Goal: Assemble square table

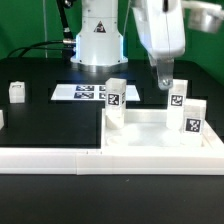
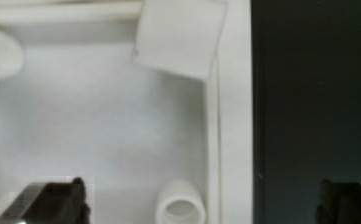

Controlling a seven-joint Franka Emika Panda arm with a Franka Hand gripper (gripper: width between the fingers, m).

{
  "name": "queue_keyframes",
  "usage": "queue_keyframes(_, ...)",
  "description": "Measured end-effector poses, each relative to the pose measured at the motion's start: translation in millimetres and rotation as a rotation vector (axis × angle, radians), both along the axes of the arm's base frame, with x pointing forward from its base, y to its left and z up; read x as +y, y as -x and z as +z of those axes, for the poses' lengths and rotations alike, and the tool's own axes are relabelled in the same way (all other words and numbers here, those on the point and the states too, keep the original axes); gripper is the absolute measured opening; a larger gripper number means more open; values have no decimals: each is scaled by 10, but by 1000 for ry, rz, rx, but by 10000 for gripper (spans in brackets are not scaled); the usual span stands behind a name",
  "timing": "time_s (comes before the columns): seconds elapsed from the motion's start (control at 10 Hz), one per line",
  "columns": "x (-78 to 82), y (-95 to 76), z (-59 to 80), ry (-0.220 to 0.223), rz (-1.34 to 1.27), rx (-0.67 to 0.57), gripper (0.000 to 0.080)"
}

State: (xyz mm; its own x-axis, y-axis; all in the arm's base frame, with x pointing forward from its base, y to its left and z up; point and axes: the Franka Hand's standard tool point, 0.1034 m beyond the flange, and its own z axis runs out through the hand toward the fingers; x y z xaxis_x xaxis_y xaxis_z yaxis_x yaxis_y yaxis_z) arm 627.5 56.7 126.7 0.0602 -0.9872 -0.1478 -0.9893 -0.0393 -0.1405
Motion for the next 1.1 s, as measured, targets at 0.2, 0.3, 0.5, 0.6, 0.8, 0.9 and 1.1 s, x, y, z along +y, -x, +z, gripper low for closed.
queue_keyframes(0.2,3,7,-20,20,141,-19,649)
queue_keyframes(0.3,1,8,-23,30,219,-31,649)
queue_keyframes(0.5,-111,32,-76,81,383,-82,649)
queue_keyframes(0.6,-304,210,-128,110,531,-94,649)
queue_keyframes(0.8,-827,557,-178,142,741,-91,649)
queue_keyframes(0.9,-1005,631,-218,161,820,-94,649)
queue_keyframes(1.1,-1077,653,-245,190,942,-102,649)
